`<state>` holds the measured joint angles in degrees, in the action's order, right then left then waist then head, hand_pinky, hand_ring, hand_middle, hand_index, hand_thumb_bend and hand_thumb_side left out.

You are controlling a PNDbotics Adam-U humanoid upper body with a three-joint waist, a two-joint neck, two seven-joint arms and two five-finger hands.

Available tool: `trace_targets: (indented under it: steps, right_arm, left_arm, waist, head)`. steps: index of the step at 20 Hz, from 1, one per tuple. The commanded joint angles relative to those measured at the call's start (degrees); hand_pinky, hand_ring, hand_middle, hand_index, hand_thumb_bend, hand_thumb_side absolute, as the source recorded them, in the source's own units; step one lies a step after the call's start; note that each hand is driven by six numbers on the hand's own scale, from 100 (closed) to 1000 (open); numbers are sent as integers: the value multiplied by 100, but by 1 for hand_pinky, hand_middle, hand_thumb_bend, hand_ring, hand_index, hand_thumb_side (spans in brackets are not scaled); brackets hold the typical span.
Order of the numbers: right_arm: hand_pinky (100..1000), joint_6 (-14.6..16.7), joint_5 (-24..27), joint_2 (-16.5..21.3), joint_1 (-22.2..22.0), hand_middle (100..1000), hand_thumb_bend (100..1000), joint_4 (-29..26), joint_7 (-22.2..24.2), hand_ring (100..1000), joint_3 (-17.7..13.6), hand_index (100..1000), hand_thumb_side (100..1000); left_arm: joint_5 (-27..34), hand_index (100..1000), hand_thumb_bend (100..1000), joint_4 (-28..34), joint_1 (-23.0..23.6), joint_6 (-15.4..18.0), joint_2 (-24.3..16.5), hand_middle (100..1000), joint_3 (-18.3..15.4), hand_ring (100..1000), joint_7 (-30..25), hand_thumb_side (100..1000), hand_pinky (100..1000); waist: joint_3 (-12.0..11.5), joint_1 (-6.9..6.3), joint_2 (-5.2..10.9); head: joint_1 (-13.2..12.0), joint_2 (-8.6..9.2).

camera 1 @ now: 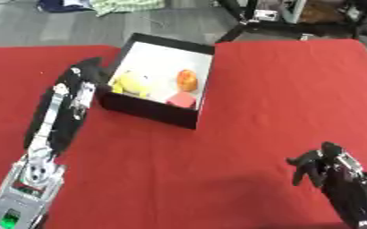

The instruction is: Pick up objects on the table and place them in the box.

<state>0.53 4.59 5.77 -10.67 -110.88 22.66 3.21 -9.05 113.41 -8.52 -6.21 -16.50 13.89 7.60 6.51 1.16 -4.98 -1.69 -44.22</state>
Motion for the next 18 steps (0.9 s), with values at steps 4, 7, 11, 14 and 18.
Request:
trace_targets:
  steps: [4, 7, 11, 14, 18]
  right_arm:
    - [883, -5, -22, 42, -41, 201, 100, -38, -19, 424, -7, 567, 1000]
    - [883, -3, -18, 53, -45, 201, 100, -36, -4, 424, 7, 567, 1000]
    - [883, 4, -28, 59, -83, 200, 100, -31, -17, 423, -13, 566, 1000]
    - [884, -5, -64, 52, -129, 200, 100, -23, -23, 423, -7, 566, 1000]
    - [883, 4, -69, 61, -141, 199, 100, -24, -2, 423, 11, 566, 1000]
  left_arm:
    - [7, 857, 100, 118, 24, -73, 46, 666, 33, 605, -38, 913, 716]
    - [14, 856, 100, 118, 40, -79, 55, 662, 40, 603, -53, 917, 715]
    - [4, 857, 100, 118, 83, -102, 63, 661, 71, 603, -95, 922, 715]
    - [6, 858, 100, 118, 92, -112, 80, 660, 59, 602, -84, 923, 714]
    - [37, 859, 100, 118, 106, -119, 83, 659, 54, 601, -61, 923, 714]
  waist:
    - [146, -10, 100]
    - [218, -17, 116]
    - [356, -20, 132]
    - [358, -13, 137]
    - [384, -7, 169]
  head:
    - [42, 10]
    - [41, 10]
    - [147, 10]
    - [150, 10]
    - [117, 10]
